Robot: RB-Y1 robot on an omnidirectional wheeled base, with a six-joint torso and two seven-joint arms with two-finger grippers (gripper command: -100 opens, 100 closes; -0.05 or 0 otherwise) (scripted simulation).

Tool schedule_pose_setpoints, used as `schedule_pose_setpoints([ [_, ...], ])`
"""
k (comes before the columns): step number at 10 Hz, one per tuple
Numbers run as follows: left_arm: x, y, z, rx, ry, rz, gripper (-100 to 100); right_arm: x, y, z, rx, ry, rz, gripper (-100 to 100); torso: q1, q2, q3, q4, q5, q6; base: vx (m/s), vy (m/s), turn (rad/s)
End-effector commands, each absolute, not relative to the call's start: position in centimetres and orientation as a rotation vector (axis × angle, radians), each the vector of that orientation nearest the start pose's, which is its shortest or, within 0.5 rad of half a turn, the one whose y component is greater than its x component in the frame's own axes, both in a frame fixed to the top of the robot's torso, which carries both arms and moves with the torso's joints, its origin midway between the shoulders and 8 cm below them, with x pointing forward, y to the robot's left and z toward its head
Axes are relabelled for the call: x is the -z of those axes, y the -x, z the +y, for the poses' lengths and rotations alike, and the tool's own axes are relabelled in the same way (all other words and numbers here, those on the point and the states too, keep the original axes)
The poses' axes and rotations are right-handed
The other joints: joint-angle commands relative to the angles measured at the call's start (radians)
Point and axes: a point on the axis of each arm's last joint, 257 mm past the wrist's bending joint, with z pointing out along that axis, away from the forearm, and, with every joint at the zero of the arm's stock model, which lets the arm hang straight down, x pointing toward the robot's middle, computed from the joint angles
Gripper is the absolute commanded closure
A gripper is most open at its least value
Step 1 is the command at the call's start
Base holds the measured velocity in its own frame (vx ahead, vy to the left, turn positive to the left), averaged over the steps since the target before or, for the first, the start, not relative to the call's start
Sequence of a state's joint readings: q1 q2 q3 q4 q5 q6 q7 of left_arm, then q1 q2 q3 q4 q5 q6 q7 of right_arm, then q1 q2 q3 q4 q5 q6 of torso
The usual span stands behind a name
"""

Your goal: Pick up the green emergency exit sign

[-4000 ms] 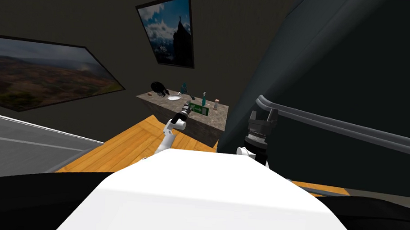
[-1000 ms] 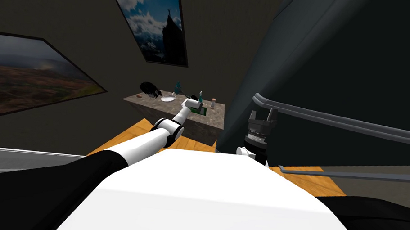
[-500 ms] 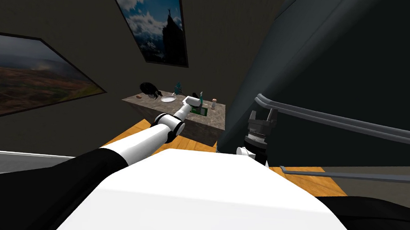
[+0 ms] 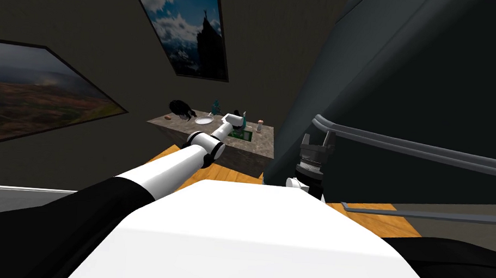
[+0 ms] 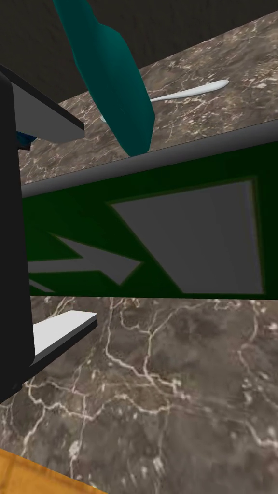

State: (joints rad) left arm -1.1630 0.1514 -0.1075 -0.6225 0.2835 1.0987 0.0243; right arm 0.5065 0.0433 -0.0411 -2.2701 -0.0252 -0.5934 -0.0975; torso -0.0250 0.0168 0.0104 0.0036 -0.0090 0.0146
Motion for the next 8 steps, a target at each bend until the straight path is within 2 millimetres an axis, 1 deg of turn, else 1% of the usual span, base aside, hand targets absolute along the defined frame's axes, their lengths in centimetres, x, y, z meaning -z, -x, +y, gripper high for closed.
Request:
schedule_pose_setpoints([
  [1,22.1,-65.1,11.0,0.562,1.629,2.132,-100,-3.6,-32.5,-29.8,-1.378,-0.665,0.477,0,0.0,0.0,0.0,0.0,0.0,0.0,0.052,0.046,-0.003],
  [4,22.3,-64.5,11.4,0.514,1.665,2.14,-100,-3.6,-32.5,-29.8,-1.378,-0.665,0.477,0,0.0,0.0,0.0,0.0,0.0,0.0,0.031,0.035,0.001],
  [5,22.2,-64.7,11.4,0.524,1.657,2.138,-100,-3.6,-32.5,-29.8,-1.378,-0.665,0.477,0,-0.001,0.001,0.0,0.0,0.0,0.0,0.01,0.014,-0.001],
  [6,22.3,-64.7,11.4,0.522,1.659,2.139,0,-3.6,-32.5,-29.8,-1.378,-0.665,0.477,0,-0.002,0.001,0.001,0.0,0.0,0.0,0.0,0.0,0.0],
  [7,24.2,-64.2,11.6,0.527,1.684,2.142,-100,-3.6,-32.5,-29.8,-1.378,-0.665,0.477,0,-0.002,0.002,0.001,0.0,0.0,0.0,0.064,0.03,-0.018],
  [8,24.7,-64.0,11.7,0.528,1.69,2.142,-100,-3.6,-32.5,-29.8,-1.378,-0.665,0.477,0,-0.001,-0.001,0.0,0.0,0.0,0.0,0.1,0.048,-0.022],
])
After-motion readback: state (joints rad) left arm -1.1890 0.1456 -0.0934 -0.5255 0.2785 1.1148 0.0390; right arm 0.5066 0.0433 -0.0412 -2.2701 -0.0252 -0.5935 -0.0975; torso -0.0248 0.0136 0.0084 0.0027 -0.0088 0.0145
